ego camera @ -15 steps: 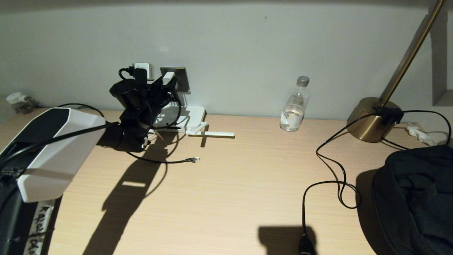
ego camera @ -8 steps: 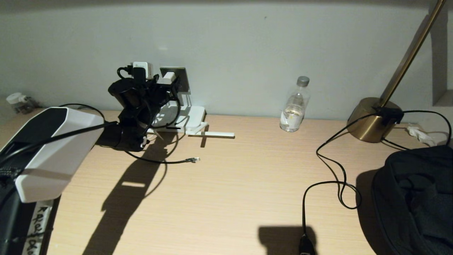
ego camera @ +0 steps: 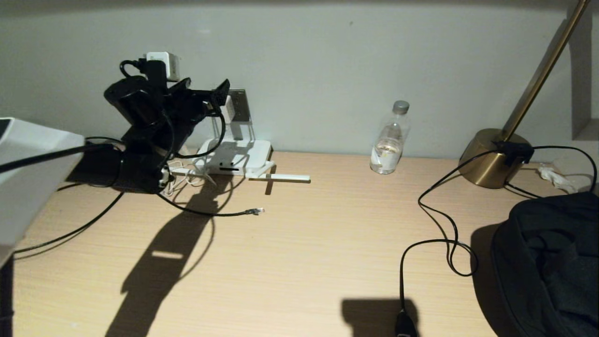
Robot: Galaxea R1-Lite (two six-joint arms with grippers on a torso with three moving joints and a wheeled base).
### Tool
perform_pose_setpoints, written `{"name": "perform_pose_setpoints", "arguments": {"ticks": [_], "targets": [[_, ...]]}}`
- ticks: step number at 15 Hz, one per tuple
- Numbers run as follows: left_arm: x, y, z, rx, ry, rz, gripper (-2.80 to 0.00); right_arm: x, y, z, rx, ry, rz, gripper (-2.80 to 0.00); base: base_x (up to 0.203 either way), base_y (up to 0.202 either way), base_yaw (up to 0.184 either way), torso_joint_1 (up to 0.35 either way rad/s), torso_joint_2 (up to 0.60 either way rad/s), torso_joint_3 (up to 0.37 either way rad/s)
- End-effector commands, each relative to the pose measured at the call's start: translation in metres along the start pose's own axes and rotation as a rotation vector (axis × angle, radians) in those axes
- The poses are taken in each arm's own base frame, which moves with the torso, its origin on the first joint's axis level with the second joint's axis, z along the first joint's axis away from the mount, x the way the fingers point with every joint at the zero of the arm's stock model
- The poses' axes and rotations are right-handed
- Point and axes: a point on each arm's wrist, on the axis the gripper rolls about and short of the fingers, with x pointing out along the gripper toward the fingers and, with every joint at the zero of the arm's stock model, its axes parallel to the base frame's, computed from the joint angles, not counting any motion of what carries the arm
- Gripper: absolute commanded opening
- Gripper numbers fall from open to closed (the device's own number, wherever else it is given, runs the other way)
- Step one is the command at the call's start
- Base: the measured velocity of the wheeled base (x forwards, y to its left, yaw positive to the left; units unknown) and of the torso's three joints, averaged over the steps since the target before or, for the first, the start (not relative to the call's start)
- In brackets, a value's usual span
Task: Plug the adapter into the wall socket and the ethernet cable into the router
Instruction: Pick up cable
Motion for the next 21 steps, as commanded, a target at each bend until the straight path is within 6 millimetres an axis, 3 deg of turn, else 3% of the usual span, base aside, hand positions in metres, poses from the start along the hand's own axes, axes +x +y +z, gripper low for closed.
{"name": "perform_pose_setpoints", "arguments": {"ticks": [1,4,7,10,12,16,19,21], "targets": [[-0.027,0.004,0.060,0.002,-0.063,0.002,0.00,0.000,0.000,0.000,0.000,0.000,0.000,-2.80,0.000,0.000,0.000,0.000,0.00,0.000],[-0.083,0.003,0.121,-0.007,0.007,-0.020,0.00,0.000,0.000,0.000,0.000,0.000,0.000,-2.80,0.000,0.000,0.000,0.000,0.00,0.000],[-0.138,-0.008,0.166,-0.089,0.112,-0.075,0.00,0.000,0.000,0.000,0.000,0.000,0.000,-2.80,0.000,0.000,0.000,0.000,0.00,0.000],[-0.180,-0.027,0.191,-0.199,0.175,-0.142,0.00,0.000,0.000,0.000,0.000,0.000,0.000,-2.80,0.000,0.000,0.000,0.000,0.00,0.000],[-0.198,-0.030,0.199,-0.239,0.168,-0.165,0.00,0.000,0.000,0.000,0.000,0.000,0.000,-2.80,0.000,0.000,0.000,0.000,0.00,0.000],[-0.223,-0.041,0.171,-0.213,0.284,-0.186,0.00,0.000,0.000,0.000,0.000,0.000,0.000,-2.80,0.000,0.000,0.000,0.000,0.00,0.000],[-0.244,-0.044,0.131,0.019,0.465,-0.237,0.00,0.000,0.000,0.000,0.000,0.000,0.000,-2.80,0.000,0.000,0.000,0.000,0.00,0.000],[-0.259,-0.051,0.110,0.216,0.582,-0.359,0.00,0.000,0.000,0.000,0.000,0.000,0.000,-2.80,0.000,0.000,0.000,0.000,0.00,0.000]]}}
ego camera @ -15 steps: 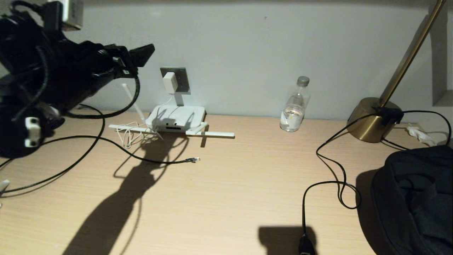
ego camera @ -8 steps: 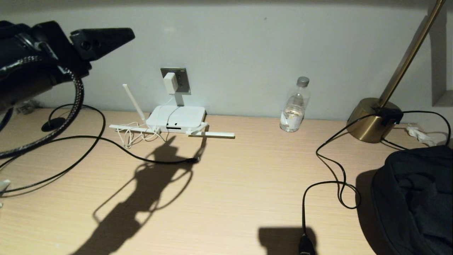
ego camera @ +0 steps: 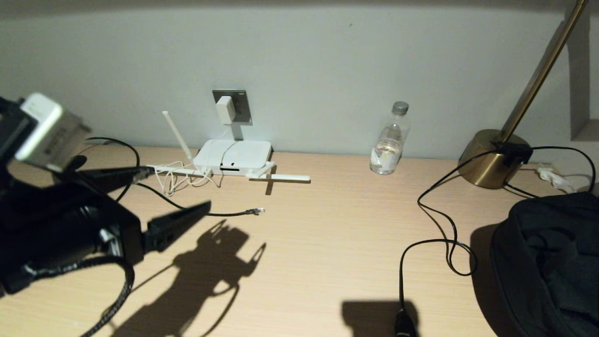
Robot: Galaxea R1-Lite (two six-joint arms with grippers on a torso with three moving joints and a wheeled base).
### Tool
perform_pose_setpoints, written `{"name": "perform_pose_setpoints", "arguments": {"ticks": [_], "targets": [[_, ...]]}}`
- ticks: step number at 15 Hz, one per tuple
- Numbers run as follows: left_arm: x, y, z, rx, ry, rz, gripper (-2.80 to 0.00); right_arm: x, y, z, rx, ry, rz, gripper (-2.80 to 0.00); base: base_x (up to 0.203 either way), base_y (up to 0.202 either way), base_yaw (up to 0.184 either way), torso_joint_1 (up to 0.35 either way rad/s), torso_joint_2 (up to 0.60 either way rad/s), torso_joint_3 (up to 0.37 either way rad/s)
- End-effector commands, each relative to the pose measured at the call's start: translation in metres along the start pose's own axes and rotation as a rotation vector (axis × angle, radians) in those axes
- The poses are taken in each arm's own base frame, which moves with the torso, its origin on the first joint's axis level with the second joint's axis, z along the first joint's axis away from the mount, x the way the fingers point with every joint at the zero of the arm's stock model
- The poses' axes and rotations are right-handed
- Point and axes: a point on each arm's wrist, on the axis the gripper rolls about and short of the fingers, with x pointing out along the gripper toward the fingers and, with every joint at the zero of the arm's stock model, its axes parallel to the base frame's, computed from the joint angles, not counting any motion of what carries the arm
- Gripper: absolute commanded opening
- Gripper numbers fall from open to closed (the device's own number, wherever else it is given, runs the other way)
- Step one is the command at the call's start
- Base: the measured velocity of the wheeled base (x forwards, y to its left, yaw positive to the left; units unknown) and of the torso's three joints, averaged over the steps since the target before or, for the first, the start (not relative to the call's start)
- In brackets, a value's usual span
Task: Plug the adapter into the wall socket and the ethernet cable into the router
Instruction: Pick up cable
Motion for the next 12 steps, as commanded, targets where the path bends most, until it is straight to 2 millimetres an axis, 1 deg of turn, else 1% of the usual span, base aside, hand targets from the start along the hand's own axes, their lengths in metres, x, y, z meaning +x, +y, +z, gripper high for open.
{"name": "perform_pose_setpoints", "arguments": {"ticks": [1,2,4,6,7,8,10,12], "targets": [[0.000,-0.010,-0.019,0.135,0.108,-0.070,0.00,0.000,0.000,0.000,0.000,0.000,0.000,-2.80,0.000,0.000,0.000,0.000,0.00,0.000],[0.000,-0.015,-0.031,0.201,0.189,-0.112,0.00,0.000,0.000,0.000,0.000,0.000,0.000,-2.80,0.000,0.000,0.000,0.000,0.00,0.000],[0.001,-0.019,-0.047,0.320,0.377,-0.194,0.00,0.000,0.000,0.000,0.000,0.000,0.000,-2.80,0.000,0.000,0.000,0.000,0.00,0.000],[0.023,-0.023,-0.054,0.384,0.478,-0.239,0.00,0.000,0.000,0.000,0.000,0.000,0.000,-2.80,0.000,0.000,0.000,0.000,0.00,0.000],[0.040,-0.022,-0.053,0.422,0.496,-0.244,0.00,0.000,0.000,0.000,0.000,0.000,0.000,-2.80,0.000,0.000,0.000,0.000,0.00,0.000],[0.057,-0.016,-0.046,0.470,0.493,-0.228,0.00,0.000,0.000,0.000,0.000,0.000,0.000,-2.80,0.000,0.000,0.000,0.000,0.00,0.000],[0.086,0.010,-0.031,0.553,0.467,-0.192,0.00,0.000,0.000,0.000,0.000,0.000,0.000,-2.80,0.000,0.000,0.000,0.000,0.00,0.000],[0.107,0.044,-0.033,0.637,0.445,-0.222,0.00,0.000,0.000,0.000,-0.010,0.000,0.001,-2.80,0.000,0.000,0.000,0.000,0.00,0.000]]}}
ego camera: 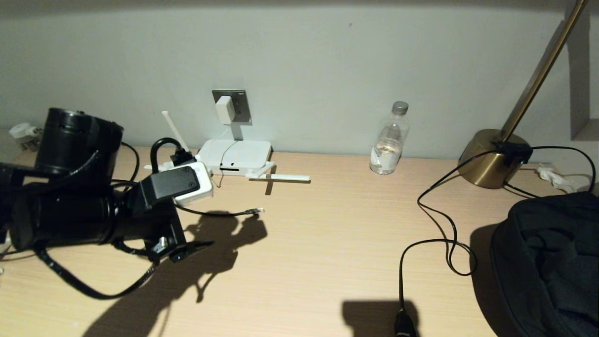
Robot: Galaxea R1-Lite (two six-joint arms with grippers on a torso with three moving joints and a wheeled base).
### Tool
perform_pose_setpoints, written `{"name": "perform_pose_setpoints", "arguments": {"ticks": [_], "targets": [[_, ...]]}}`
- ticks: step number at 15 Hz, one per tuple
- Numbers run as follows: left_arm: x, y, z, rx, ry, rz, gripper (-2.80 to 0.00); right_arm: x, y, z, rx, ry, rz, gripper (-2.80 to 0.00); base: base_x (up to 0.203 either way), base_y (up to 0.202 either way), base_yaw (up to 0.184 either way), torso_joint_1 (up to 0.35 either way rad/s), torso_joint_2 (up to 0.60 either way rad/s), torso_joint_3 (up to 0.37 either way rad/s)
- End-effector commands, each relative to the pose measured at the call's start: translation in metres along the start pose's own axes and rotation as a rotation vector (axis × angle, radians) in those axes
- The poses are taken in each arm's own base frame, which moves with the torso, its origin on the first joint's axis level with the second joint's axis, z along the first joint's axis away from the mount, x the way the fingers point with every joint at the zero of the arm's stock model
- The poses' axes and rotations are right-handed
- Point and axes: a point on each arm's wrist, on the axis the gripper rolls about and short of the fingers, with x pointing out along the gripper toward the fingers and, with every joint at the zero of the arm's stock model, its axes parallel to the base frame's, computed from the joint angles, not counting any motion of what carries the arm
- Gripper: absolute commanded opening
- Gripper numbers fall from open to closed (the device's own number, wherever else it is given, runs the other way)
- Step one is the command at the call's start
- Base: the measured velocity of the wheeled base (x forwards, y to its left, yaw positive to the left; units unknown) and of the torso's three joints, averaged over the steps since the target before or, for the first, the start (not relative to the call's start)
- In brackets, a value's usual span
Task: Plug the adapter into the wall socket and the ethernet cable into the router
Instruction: Pick up cable
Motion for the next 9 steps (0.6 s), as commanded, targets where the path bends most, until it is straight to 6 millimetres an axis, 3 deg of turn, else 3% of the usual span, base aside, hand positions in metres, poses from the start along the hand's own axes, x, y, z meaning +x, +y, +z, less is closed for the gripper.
{"name": "perform_pose_setpoints", "arguments": {"ticks": [1,4,9], "targets": [[0.034,0.021,-0.018,0.064,-0.010,-0.077,0.00,0.000,0.000,0.000,-0.012,0.000,0.003,-2.80,0.000,0.000,0.000,0.000,0.00,0.000],[0.050,0.031,-0.030,0.073,-0.086,-0.169,0.00,0.000,0.000,0.000,-0.004,0.000,0.002,-2.80,0.000,0.000,0.000,0.000,0.00,0.000],[0.082,0.036,-0.009,0.111,-0.138,-0.194,0.00,0.000,0.000,0.000,-0.006,0.000,0.002,-2.80,0.000,0.000,0.000,0.000,0.00,0.000]]}}
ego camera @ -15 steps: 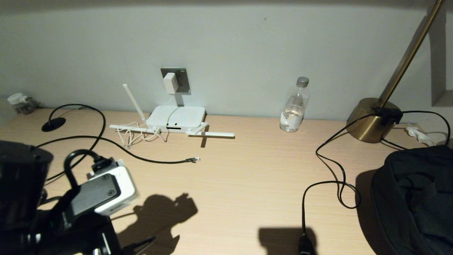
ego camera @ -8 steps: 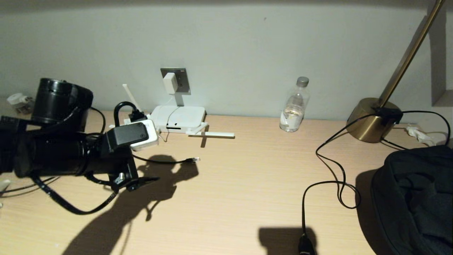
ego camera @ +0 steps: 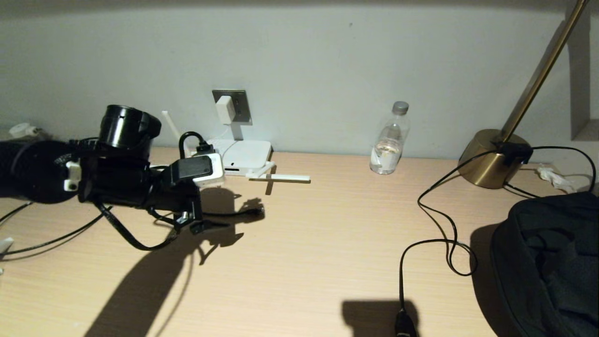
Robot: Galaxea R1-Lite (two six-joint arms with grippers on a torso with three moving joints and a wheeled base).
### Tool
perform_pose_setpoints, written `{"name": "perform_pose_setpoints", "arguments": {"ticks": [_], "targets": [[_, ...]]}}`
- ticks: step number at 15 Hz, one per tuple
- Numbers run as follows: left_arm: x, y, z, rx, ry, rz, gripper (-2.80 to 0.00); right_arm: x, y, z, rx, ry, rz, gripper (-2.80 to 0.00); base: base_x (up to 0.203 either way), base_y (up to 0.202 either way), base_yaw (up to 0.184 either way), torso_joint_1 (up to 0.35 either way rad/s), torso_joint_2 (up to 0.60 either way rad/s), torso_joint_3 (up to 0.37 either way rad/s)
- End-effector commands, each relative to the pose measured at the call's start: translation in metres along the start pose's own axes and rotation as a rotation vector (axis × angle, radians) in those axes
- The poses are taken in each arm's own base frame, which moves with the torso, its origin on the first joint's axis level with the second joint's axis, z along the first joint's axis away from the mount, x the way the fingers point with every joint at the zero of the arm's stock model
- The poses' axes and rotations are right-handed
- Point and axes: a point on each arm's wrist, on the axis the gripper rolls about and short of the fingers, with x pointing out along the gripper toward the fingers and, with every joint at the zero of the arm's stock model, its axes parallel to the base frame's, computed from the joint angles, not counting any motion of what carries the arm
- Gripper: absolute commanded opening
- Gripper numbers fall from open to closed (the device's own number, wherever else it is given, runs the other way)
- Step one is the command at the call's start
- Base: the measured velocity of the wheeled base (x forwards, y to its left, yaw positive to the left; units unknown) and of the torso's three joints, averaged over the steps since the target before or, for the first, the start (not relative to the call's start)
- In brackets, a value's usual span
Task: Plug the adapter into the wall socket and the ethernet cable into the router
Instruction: Pick up cable
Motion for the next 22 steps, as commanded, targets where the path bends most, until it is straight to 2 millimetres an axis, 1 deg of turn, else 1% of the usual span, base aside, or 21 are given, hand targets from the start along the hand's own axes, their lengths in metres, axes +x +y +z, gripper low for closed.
{"name": "perform_pose_setpoints", "arguments": {"ticks": [1,4,6,9,12,14,17,20,21,22], "targets": [[0.020,0.000,-0.004,0.000,0.010,-0.040,0.00,0.000,0.000,0.000,0.001,0.000,0.001,-2.80,0.000,0.000,0.000,0.000,0.00,0.000],[0.038,-0.003,-0.010,-0.012,0.019,-0.086,0.00,0.000,0.000,0.000,0.004,0.000,0.001,-2.80,0.000,0.000,0.000,0.000,0.00,0.000],[0.051,-0.004,-0.009,-0.012,0.000,-0.120,0.00,0.000,0.000,0.000,0.004,0.000,0.001,-2.80,0.000,0.000,0.000,0.000,0.00,0.000],[0.069,0.002,-0.004,-0.002,-0.019,-0.132,0.00,0.000,0.000,0.000,0.001,0.000,0.001,-2.80,0.000,0.000,0.000,0.000,0.00,0.000],[0.081,0.007,-0.005,-0.010,-0.023,-0.160,0.00,0.000,0.000,0.000,0.002,0.000,0.001,-2.80,0.000,0.000,0.000,0.000,0.00,0.000],[0.084,0.010,-0.004,-0.017,-0.025,-0.179,0.00,0.000,0.000,0.000,0.001,0.000,0.001,-2.80,0.000,0.000,0.000,0.000,0.00,0.000],[0.085,0.017,-0.002,-0.033,-0.042,-0.216,0.00,0.000,0.000,0.000,0.001,0.000,0.001,-2.80,0.000,0.000,0.000,0.000,0.00,0.000],[0.085,0.023,-0.005,-0.064,-0.037,-0.263,0.00,0.000,0.000,0.000,0.001,0.000,0.001,-2.80,0.000,0.000,0.000,0.000,0.00,0.000],[0.084,0.026,-0.004,-0.069,-0.038,-0.272,-2.80,0.000,0.000,0.000,0.001,0.000,0.001,-2.80,0.000,0.000,0.000,0.000,0.00,0.000],[0.085,0.030,-0.003,-0.072,-0.041,-0.274,-2.80,0.000,0.000,0.000,0.001,0.000,0.001,-2.80,0.000,0.000,0.000,0.000,0.00,0.000]]}}
